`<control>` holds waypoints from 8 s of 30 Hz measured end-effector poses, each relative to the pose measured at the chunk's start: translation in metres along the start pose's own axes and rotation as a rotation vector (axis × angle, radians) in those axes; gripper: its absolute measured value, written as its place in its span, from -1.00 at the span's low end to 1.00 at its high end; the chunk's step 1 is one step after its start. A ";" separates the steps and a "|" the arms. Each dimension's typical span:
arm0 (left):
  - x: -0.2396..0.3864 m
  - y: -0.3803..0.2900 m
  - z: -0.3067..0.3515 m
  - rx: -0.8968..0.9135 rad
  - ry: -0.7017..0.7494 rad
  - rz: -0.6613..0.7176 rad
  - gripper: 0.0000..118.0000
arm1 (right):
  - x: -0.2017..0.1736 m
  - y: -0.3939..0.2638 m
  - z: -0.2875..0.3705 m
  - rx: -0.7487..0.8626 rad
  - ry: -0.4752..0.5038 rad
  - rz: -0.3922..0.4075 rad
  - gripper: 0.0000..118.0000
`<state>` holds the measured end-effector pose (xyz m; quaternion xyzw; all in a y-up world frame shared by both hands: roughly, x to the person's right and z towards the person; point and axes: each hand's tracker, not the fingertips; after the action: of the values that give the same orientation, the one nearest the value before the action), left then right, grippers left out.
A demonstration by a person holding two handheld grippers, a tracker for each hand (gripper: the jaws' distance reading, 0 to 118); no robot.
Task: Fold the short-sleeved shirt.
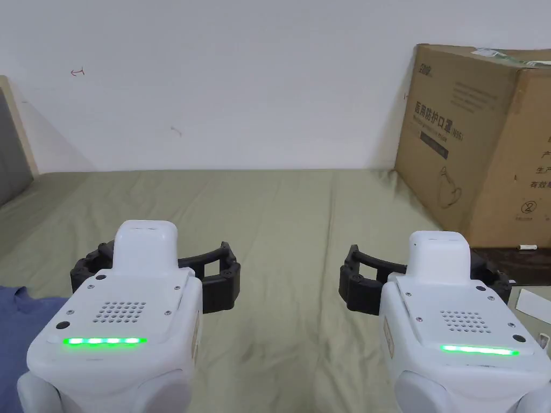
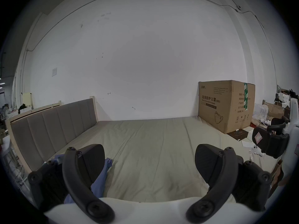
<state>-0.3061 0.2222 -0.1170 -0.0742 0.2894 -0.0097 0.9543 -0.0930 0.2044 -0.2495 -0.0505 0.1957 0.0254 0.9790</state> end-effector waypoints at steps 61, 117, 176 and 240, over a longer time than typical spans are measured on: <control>0.001 -0.003 0.007 -0.003 -0.026 0.009 -1.00 | 0.002 -0.005 0.011 0.022 -0.011 0.014 -1.00; -0.281 -0.214 -0.167 -0.798 0.391 0.390 0.89 | -0.243 -0.078 -0.076 -0.412 0.604 0.135 -1.00; 0.221 -0.103 -0.141 -0.811 -0.617 0.044 -0.99 | 0.135 -0.021 -0.039 -0.304 -0.127 -0.192 -1.00; -0.051 -0.182 -0.088 -0.982 -0.140 0.180 -0.90 | -0.004 -0.085 -0.110 -0.628 0.292 -0.047 -1.00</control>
<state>-0.3924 0.0330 -0.1341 -0.4898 0.2002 0.2149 0.8209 -0.1320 0.1081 -0.3412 -0.3567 0.3152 0.0545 0.8778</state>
